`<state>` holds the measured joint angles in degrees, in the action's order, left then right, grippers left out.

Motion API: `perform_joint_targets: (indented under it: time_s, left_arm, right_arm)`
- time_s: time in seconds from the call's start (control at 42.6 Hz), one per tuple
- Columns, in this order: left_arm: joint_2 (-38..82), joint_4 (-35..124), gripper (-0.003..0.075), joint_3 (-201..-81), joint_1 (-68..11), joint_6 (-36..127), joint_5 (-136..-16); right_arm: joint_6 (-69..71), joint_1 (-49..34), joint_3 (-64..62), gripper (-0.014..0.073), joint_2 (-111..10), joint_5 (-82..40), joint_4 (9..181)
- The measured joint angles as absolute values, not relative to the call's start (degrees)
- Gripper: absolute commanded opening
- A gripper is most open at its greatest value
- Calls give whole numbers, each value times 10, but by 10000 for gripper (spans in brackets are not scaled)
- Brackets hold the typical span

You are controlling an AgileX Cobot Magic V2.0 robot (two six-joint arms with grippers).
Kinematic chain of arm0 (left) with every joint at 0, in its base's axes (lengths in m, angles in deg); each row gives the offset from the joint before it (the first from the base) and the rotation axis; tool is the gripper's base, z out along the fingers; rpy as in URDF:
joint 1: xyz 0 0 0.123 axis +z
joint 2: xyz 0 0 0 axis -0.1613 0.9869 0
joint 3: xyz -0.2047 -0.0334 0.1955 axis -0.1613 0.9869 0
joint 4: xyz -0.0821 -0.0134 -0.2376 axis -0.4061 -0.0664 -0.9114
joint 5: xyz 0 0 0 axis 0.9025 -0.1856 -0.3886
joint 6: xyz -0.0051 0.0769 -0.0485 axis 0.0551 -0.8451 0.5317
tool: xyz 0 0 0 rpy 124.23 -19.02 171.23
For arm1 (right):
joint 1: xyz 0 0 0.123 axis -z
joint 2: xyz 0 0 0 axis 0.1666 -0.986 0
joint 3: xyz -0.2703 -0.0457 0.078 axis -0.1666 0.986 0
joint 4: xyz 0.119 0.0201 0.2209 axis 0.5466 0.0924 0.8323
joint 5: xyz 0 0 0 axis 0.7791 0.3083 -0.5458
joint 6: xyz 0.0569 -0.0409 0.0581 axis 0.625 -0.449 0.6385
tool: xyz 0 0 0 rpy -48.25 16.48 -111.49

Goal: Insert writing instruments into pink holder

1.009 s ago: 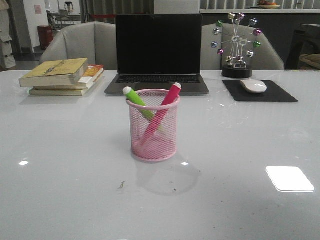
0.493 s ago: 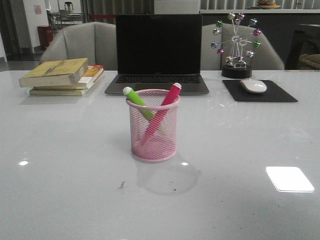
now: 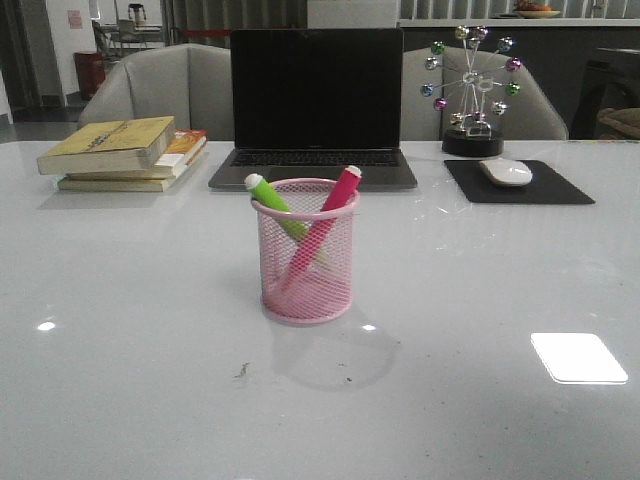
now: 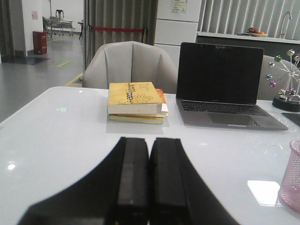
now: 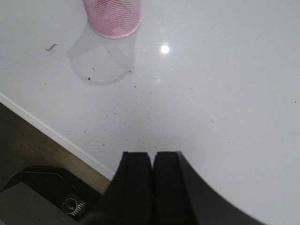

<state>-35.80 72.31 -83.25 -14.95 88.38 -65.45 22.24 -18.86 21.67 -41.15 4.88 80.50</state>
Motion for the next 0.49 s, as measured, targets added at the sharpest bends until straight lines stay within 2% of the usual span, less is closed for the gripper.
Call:
perform_joint_targets:
  time_s: [0.493]
  left_arm:
    - [-358,728,92,-832,-154,884,-654]
  right_arm:
    - [222,-189,217,57,-411,49,805]
